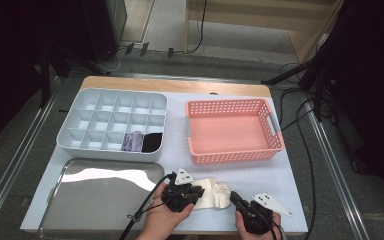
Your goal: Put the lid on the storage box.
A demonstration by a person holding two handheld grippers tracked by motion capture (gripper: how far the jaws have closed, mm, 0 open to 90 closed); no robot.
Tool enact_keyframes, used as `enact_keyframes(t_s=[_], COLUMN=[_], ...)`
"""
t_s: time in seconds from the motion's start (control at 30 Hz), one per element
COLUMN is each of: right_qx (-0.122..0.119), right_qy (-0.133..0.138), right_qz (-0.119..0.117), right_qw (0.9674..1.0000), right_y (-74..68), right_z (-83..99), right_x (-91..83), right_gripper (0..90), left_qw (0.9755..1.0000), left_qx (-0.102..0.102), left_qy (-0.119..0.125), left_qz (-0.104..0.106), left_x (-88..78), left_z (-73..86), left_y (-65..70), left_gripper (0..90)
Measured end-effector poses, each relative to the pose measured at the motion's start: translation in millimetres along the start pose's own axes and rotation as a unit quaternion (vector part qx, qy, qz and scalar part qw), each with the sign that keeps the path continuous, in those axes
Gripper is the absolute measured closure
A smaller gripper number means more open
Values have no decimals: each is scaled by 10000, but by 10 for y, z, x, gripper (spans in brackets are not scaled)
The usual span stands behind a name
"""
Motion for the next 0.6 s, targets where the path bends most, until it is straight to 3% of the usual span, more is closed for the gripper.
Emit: enact_keyframes(t_s=[0.07,0.17,0.27,0.4,0.47,0.53,0.6], right_qx=[89,181,195,88,88,42,158], right_qy=[83,167,71,-249,-198,-215,-250], right_qz=[-21,-131,-78,46,101,98,-71], right_qw=[9999,9996,9998,9996,9997,9997,9995], right_y=[12,27,1,-69,-102,-123,-114], right_z=[-4,-4,30,95,121,120,125], right_x=[-19,-38,-4,91,111,122,133], right_gripper=[897,738,679,662,665,716,818], left_qw=[10000,10000,10000,9999,9999,9999,9999], left_qx=[-23,-63,-38,-9,15,0,-4], left_qy=[-14,-1,0,6,20,30,29], left_qz=[-35,-49,-69,-118,-135,-129,-113], left_x=[12,23,26,28,30,32,33], left_z=[1,2,5,11,16,16,16], left_y=[-13,-21,-19,-11,-8,-9,-12], left_gripper=[861,893,900,900,900,900,900])
Point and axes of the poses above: each handheld gripper's, and its own axes: x roughly forward along the jaws, z roughly out of its underside, y roughly to its right, the point moved 1 cm from there along x, roughly forward along the jaws, and after that the axes turned 4 degrees about z, right-handed, at the moved point
